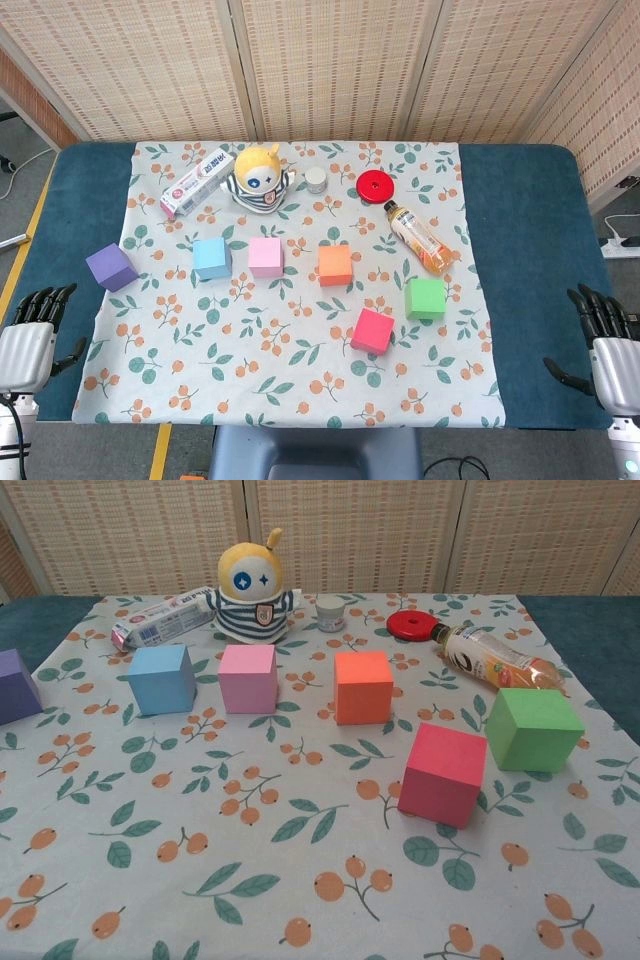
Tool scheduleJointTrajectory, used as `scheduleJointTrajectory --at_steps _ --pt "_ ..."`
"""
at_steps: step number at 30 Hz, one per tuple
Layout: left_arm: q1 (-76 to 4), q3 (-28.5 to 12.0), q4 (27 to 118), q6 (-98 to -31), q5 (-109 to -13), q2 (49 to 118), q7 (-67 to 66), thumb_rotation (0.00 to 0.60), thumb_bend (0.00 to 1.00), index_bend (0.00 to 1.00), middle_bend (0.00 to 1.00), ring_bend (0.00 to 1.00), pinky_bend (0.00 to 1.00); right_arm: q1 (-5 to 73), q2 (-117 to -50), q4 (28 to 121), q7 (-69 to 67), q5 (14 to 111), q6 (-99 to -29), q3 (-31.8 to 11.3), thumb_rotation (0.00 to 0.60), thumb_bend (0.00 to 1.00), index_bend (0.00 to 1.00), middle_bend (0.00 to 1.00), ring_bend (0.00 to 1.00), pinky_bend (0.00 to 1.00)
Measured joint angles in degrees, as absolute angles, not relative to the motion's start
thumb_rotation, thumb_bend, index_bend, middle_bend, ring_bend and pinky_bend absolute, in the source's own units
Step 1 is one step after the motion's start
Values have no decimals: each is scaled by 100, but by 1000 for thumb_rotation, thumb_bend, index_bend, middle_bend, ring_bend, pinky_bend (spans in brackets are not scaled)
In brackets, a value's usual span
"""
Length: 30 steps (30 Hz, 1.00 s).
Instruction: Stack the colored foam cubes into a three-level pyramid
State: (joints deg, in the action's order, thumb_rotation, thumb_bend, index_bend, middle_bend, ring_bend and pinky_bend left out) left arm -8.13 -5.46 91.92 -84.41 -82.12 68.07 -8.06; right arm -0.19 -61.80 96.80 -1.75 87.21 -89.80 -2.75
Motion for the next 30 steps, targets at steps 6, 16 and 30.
scheduleJointTrajectory --at_steps 6,16,30 --pt "-871 -547 9229 -8408 -8322 6747 -633 600 330 126 155 117 146 -51 -6135 9677 -272 8843 -9052 -248 597 0 0 0 0 0" --pt "-1495 -709 9303 -7667 -8512 6535 -142 600 327 154 166 132 176 -4 -5866 9830 -343 9105 -9100 -246 597 0 0 0 0 0" --pt "-3178 -1281 9087 -5276 -7661 6662 102 600 329 170 191 153 183 183 -5660 10210 -166 9257 -8924 -278 597 0 0 0 0 0"
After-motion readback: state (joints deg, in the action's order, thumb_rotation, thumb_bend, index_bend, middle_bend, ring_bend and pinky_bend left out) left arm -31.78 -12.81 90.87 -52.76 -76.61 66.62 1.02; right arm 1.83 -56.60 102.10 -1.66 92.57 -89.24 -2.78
